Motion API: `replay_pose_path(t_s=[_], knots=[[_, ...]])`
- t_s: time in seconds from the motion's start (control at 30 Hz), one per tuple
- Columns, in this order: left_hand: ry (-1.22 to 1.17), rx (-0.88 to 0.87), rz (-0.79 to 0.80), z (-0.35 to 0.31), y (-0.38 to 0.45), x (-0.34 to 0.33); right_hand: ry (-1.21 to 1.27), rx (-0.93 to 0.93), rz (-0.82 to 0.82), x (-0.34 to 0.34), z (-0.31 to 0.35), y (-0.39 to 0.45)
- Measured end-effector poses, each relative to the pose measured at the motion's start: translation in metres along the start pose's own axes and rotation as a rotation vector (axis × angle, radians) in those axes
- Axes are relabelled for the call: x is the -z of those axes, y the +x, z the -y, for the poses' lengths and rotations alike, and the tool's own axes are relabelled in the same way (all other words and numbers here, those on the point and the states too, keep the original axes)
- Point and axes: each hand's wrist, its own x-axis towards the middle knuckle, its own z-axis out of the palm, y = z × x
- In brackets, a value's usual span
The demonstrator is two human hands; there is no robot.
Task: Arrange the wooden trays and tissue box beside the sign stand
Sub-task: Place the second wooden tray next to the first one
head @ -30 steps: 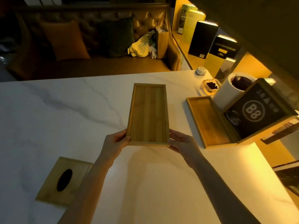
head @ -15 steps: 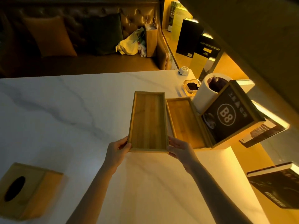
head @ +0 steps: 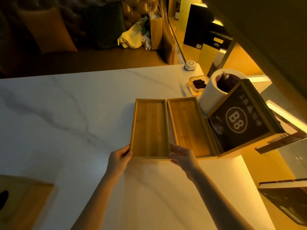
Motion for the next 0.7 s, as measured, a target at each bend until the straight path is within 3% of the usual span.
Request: replay_pose_path(t_s=[0.2, 0.5, 0.7], knots=[[0.025, 0.028, 0.019, 0.004, 0.007, -0.008, -0.031, 0.033, -0.036, 0.001, -0.007, 0.006], [0.326, -0.009, -0.021, 0.021, 0.011, -0.017, -0.513, 0.224, -0.227, -0.017, -0.02, 0.007], [0.37, -0.013, -0.029, 0.025, 0.008, -0.022, -0.583, 0.228, -0.292, -0.026, -0.028, 0.006]])
